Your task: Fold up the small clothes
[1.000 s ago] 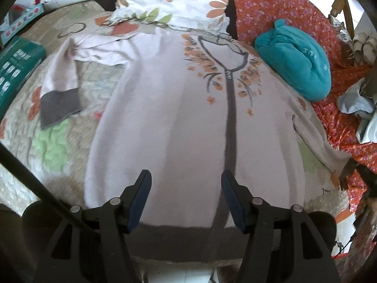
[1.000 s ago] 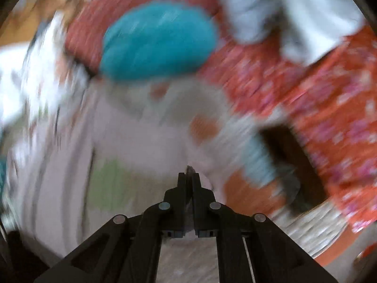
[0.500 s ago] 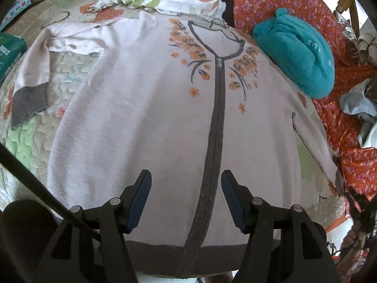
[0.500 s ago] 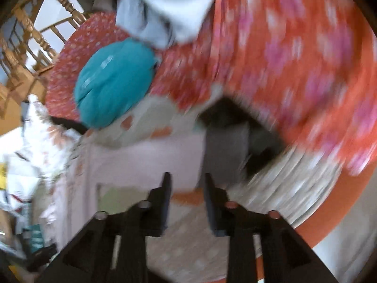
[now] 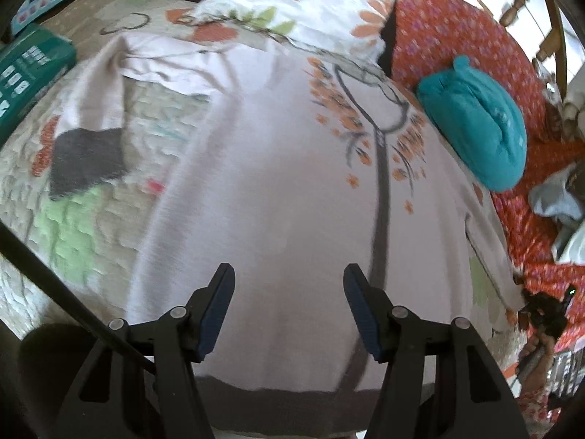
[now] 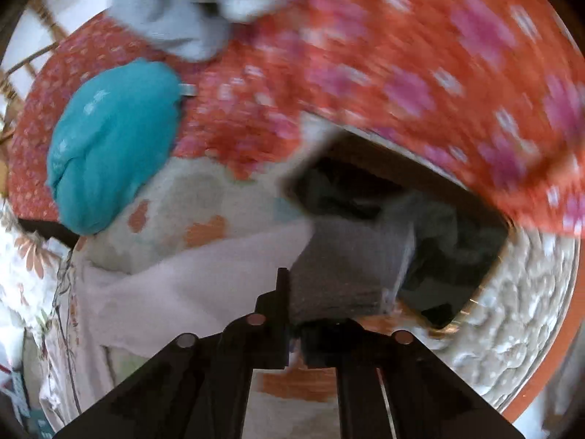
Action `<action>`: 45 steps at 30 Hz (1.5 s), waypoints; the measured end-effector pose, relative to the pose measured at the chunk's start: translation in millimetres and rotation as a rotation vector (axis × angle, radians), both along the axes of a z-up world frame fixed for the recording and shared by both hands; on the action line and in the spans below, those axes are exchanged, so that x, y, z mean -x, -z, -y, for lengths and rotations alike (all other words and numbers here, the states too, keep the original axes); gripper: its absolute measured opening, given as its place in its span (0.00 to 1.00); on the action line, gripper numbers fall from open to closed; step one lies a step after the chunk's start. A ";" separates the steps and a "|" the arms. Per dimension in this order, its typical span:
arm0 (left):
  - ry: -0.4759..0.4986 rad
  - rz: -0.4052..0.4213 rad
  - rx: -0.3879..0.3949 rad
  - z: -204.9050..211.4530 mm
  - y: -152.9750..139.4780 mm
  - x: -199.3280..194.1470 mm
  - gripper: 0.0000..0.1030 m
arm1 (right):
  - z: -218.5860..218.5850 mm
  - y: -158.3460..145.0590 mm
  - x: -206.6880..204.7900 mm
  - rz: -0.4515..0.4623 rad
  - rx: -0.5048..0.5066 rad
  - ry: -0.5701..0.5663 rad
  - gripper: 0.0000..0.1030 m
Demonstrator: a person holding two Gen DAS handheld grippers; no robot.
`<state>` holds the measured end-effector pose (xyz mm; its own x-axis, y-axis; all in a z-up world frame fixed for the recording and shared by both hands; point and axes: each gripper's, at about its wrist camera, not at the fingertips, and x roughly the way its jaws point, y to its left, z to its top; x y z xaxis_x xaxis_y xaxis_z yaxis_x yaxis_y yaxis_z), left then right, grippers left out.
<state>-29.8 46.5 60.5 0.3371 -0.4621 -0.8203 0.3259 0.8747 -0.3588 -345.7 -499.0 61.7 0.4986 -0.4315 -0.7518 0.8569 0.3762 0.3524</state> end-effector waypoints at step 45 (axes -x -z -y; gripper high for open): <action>-0.306 -0.022 0.304 -214.5 -6.8 -43.2 0.61 | -494.9 -7.8 -473.3 -0.037 0.133 -1.347 0.31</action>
